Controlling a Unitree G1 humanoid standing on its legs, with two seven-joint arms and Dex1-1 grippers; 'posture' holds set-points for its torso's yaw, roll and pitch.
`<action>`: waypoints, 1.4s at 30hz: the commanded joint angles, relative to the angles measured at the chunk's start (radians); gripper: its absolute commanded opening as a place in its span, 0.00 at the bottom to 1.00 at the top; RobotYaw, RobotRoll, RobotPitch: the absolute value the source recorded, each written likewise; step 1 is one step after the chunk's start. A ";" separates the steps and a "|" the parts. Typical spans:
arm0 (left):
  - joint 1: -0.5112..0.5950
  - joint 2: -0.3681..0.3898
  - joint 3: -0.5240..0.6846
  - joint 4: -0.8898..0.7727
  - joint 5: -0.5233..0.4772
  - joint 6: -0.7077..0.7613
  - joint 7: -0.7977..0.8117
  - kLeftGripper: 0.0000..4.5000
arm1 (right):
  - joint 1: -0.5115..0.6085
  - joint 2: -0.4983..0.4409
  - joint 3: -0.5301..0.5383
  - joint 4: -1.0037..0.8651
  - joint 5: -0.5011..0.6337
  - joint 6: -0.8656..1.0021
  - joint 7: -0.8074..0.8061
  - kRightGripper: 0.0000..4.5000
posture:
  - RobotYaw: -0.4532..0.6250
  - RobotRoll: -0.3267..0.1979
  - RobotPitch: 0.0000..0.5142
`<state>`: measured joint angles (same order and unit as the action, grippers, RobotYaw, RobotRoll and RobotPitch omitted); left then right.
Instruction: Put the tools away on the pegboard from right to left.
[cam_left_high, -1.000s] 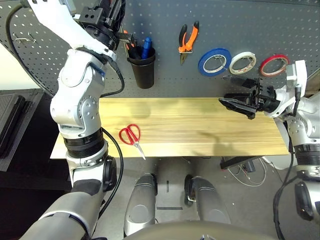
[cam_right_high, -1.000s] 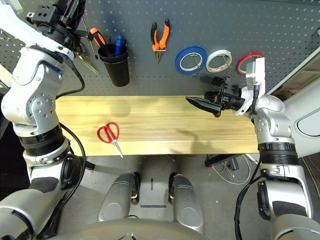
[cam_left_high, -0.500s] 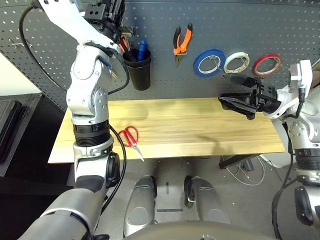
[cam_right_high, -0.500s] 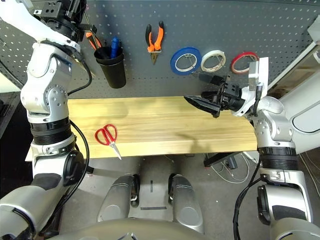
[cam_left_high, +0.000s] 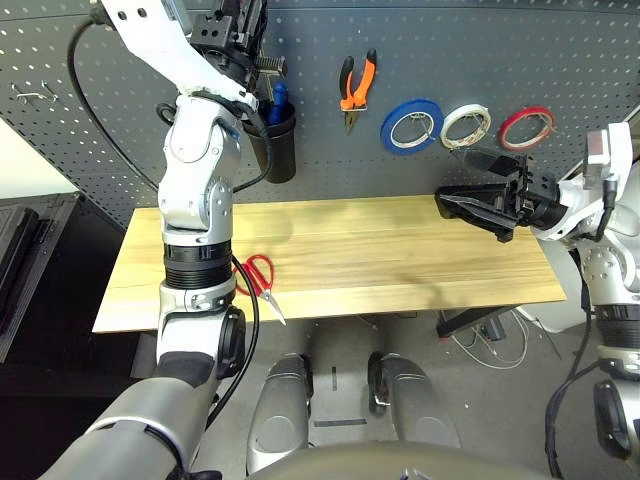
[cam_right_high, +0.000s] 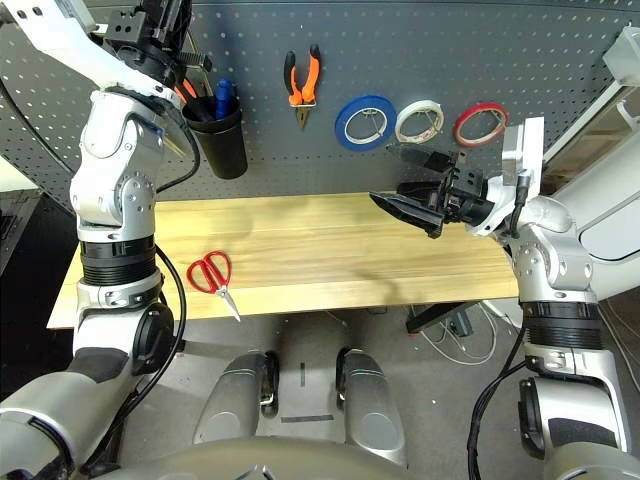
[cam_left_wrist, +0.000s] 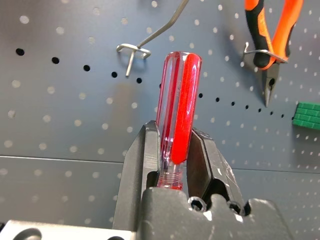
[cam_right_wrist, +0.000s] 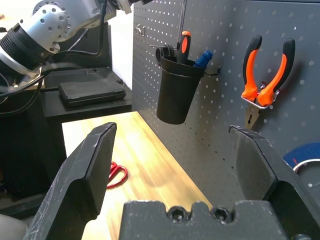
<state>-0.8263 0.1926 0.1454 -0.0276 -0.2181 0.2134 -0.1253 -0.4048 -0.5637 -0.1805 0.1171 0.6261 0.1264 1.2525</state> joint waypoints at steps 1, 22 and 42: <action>0.010 0.001 -0.009 0.040 0.024 -0.040 -0.001 0.19 | 0.013 -0.009 -0.023 -0.025 0.016 0.007 -0.006 1.00 | 0.36 0.62 0.18; 0.073 0.042 0.011 0.079 0.064 -0.051 0.006 0.92 | 0.018 -0.003 -0.014 -0.039 0.024 0.010 -0.012 1.00 | 0.37 0.62 0.21; 0.268 0.412 0.116 -0.584 -0.480 0.783 -0.260 1.00 | -0.140 0.055 0.101 0.228 -0.085 -0.069 0.138 1.00 | 0.58 0.62 0.27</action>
<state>-0.5839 0.5832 0.2505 -0.5529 -0.6285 0.9127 -0.3628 -0.5441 -0.5112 -0.0926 0.3234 0.5628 0.0781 1.3678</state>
